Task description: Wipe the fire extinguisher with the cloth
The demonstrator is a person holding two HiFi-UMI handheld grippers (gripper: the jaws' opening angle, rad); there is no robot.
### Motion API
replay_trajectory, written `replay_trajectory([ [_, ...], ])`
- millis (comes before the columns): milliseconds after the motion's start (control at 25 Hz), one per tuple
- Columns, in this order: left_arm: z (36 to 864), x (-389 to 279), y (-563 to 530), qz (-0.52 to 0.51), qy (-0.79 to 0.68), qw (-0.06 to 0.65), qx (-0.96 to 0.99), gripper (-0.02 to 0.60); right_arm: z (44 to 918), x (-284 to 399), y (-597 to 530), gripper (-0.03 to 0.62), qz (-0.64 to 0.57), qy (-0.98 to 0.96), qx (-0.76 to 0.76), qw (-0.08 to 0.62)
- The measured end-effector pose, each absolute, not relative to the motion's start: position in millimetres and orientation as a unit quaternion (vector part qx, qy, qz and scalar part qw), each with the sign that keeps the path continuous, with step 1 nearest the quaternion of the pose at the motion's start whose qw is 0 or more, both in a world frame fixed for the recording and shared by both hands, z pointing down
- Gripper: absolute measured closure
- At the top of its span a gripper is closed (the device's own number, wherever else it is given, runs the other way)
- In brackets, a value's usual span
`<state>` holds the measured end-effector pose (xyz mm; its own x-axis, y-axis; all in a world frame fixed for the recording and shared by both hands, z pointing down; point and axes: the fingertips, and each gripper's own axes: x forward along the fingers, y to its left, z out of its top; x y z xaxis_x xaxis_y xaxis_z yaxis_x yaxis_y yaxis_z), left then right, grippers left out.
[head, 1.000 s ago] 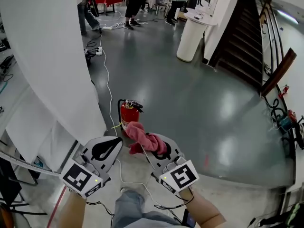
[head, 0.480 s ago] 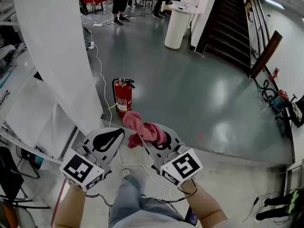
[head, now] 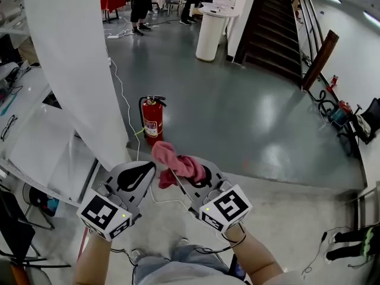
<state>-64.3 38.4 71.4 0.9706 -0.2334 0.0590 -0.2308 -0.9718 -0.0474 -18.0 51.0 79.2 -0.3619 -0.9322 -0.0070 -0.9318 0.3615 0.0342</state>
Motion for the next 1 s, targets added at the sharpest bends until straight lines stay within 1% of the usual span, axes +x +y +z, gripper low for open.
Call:
replay_trajectory([
  [160,68,-85,44,-0.032,0.108,0.018,-0.994,0.572,75,-41,58,0.5,-0.022,-0.816,0.578,-0.001],
  [320,73,-102,44,-0.04,0.1,0.03,-0.994,0.572,77,-59,56,0.5,-0.019,-0.809,0.587,-0.007],
  [800,56,-104,61,-0.012,0.118,0.013,-0.993,0.572,65,-64,69,0.5,-0.002,-0.814,0.58,-0.02],
  [1000,56,-103,58,-0.003,0.129,0.004,-0.992,0.572,61,-63,67,0.5,-0.012,-0.821,0.571,-0.013],
])
